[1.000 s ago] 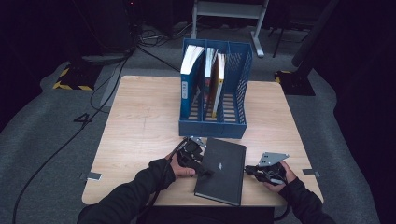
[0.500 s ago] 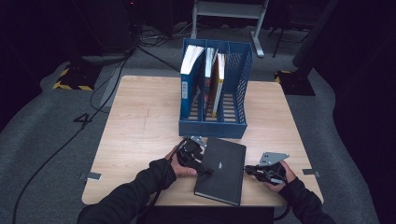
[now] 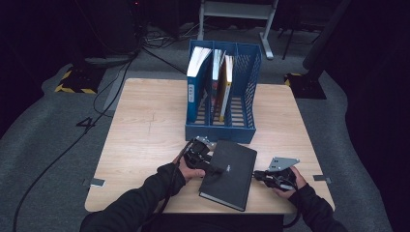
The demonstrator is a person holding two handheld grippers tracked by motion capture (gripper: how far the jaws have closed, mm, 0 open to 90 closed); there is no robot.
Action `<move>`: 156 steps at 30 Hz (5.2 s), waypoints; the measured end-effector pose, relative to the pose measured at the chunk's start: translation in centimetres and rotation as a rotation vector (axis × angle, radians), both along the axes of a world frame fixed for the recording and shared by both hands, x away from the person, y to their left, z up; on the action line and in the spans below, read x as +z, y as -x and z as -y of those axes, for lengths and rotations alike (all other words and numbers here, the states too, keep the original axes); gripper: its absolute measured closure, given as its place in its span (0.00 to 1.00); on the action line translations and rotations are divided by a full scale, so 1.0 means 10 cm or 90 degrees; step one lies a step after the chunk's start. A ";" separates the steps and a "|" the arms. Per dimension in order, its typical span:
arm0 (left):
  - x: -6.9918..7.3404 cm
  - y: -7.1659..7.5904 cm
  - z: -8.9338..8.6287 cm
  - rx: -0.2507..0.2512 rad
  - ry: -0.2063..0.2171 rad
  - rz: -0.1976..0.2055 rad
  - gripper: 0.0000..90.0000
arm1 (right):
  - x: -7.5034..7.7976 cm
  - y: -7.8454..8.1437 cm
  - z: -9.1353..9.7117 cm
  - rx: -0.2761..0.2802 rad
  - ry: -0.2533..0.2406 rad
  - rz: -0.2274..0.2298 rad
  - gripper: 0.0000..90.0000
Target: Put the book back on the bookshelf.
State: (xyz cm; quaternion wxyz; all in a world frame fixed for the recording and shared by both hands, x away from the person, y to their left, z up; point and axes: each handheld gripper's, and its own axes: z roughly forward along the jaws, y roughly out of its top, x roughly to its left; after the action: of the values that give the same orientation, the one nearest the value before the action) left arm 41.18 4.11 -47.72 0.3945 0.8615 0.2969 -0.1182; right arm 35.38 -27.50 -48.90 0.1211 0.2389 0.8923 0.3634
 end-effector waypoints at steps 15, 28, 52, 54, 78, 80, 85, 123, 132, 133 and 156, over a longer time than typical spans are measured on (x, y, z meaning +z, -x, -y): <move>0.06 0.07 0.05 0.006 -0.055 0.051 0.30 | 0.00 0.00 0.00 -0.001 0.002 0.003 0.91; 0.08 0.06 0.01 0.010 -0.015 0.051 0.29 | 0.00 0.00 0.00 -0.002 0.000 0.000 0.91; 0.04 0.01 0.15 -0.066 0.069 -0.007 0.40 | 0.01 0.00 -0.01 -0.005 -0.007 0.009 0.90; 0.05 0.00 0.14 -0.070 0.067 -0.009 0.41 | 0.02 0.00 0.00 -0.005 -0.023 0.011 0.90; 0.25 0.32 0.02 -0.111 0.079 0.170 0.47 | 0.09 -0.08 0.04 -0.057 -0.074 0.021 0.87; 0.25 0.38 -0.02 -0.111 0.090 0.198 0.47 | 0.13 -0.08 0.05 -0.056 -0.090 0.024 0.86; 0.27 0.45 -0.09 -0.116 0.098 0.235 0.47 | 0.21 -0.10 0.03 -0.048 -0.106 0.037 0.86; 0.33 0.60 -0.26 -0.175 0.102 0.359 0.57 | 0.61 -0.37 -0.07 -0.019 -0.235 0.098 0.93; 0.31 0.60 -0.26 -0.163 0.107 0.384 0.61 | 0.83 -0.20 -0.10 -0.012 -0.189 0.185 0.92; 0.31 0.60 -0.26 -0.165 0.106 0.385 0.62 | 0.85 -0.18 -0.11 -0.010 -0.186 0.189 0.92; 0.31 0.84 -0.43 -0.171 0.067 0.356 0.72 | 1.01 0.29 -0.13 0.069 -0.176 0.177 0.77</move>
State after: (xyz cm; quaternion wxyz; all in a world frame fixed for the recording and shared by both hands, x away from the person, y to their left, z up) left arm 32.82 8.45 -44.62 0.4858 0.8705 0.0541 0.0569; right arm 32.46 -26.16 -38.83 0.1891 0.1527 0.8201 0.5180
